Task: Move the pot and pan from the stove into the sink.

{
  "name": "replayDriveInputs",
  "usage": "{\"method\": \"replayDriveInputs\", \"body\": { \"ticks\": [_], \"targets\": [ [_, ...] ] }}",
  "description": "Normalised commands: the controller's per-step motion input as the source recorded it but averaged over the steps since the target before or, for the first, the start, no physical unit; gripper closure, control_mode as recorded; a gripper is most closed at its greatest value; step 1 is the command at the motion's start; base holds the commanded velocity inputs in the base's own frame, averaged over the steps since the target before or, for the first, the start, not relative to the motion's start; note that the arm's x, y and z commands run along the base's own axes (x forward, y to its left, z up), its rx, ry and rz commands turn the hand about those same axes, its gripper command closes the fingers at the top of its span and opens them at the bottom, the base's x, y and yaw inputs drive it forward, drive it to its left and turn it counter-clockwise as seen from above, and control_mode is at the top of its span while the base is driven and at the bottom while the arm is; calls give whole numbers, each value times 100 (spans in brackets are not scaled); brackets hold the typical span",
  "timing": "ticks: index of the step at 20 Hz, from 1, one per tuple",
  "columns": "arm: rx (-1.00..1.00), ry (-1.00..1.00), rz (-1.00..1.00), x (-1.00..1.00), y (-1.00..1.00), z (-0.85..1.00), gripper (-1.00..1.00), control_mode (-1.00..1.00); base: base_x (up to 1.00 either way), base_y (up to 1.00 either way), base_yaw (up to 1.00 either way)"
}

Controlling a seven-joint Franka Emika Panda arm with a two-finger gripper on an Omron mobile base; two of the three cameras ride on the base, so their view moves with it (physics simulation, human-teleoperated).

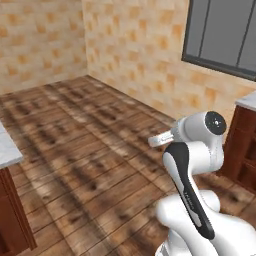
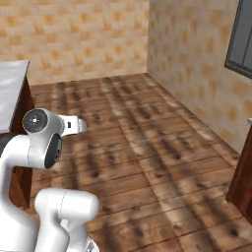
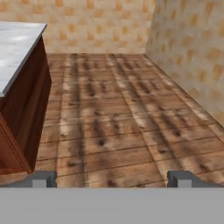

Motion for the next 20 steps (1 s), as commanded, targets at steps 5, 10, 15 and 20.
{"method": "replayDriveInputs", "body": {
  "ticks": [5, 10, 15, 20],
  "targets": [
    [0, 0, 0, 0, 0, 0, -100, 100, -13, -13, 45],
    [0, 0, 0, 0, 0, 0, -100, 100, -4, -12, 37],
    [0, 0, 0, 0, 0, 0, -100, 100, -1, -3, 23],
    [0, 0, 0, 0, 0, 0, -100, 100, -1, 19, 1]
  ]
}}
